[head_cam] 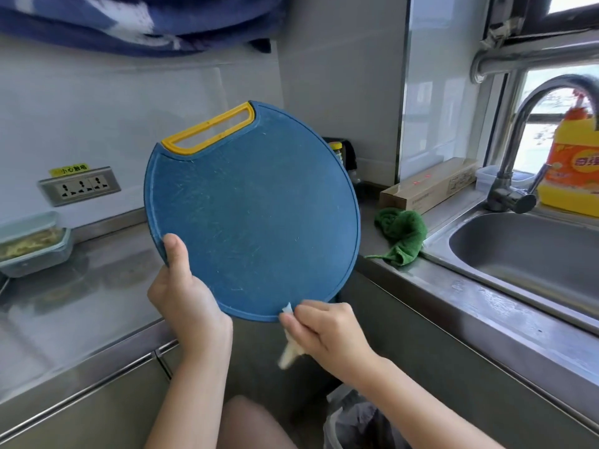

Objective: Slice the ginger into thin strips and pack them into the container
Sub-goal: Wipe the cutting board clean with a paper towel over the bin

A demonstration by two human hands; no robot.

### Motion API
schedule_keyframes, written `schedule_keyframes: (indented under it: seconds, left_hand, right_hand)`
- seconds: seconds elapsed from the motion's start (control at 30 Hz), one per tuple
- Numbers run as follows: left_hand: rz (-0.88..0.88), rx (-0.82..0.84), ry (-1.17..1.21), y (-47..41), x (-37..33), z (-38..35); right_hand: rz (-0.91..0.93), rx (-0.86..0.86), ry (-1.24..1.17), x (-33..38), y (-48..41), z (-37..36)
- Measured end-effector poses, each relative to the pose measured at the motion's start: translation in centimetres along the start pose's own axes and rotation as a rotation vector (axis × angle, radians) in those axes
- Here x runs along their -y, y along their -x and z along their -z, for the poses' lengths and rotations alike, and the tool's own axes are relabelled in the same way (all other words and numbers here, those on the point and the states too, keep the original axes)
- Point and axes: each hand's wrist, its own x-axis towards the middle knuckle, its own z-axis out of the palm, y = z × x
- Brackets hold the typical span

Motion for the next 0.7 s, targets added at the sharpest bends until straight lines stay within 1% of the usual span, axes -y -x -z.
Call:
schedule_keyframes:
  seconds: [0.03, 0.1, 0.17, 0.23, 0.33, 0.4, 0.47, 0.5, 0.57, 0.63, 0.67, 0.7]
  left_hand:
    - [-0.012, 0.001, 0.001, 0.0, 0.0, 0.1]
    - [-0.036, 0.015, 0.004, 0.2, -0.2, 0.2]
    - [-0.044, 0.052, 0.006, 0.5, -0.3, 0.3]
    - [-0.043, 0.1, 0.012, 1.1, -0.4, 0.3]
    - [-0.035, 0.143, 0.036, 1.9, -0.6, 0.0]
    - [-0.017, 0.14, 0.066, 2.1, -0.8, -0.3]
    - [0.004, 0.124, 0.083, 1.8, -0.9, -0.4]
    - [0.014, 0.108, 0.09, 1.5, -0.8, -0.4]
    - [0.03, 0.067, 0.099, 0.8, -0.7, -0.2]
    - [0.031, 0.024, 0.092, 0.2, -0.5, 0.0]
    - [0.027, 0.0, 0.089, 0.0, -0.5, 0.0]
    - [0.021, -0.023, 0.089, -0.2, -0.5, 0.0]
  right_hand:
    - [-0.061, -0.026, -0.053, 0.2, -0.4, 0.4]
    - [-0.223, -0.169, -0.099, 0.0, -3.2, 1.7]
    - [-0.318, -0.307, -0.052, -1.1, -6.9, 3.2]
    - [-0.336, -0.383, 0.052, -2.6, -10.4, 4.7]
    - [-0.359, -0.432, 0.147, -4.3, -13.4, 6.0]
    - [-0.268, -0.431, 0.256, -4.1, -13.6, 5.3]
    - [-0.06, -0.387, 0.361, -3.2, -11.8, 3.6]
    - [0.052, -0.326, 0.359, -2.6, -10.1, 2.6]
    - [0.232, -0.136, 0.279, -1.6, -5.5, 1.2]
    - [0.331, 0.041, 0.243, -1.6, -1.3, 0.9]
    - [0.336, 0.085, 0.241, -1.9, 0.1, 1.2]
    - [0.302, 0.087, 0.227, -2.1, 0.7, 1.5]
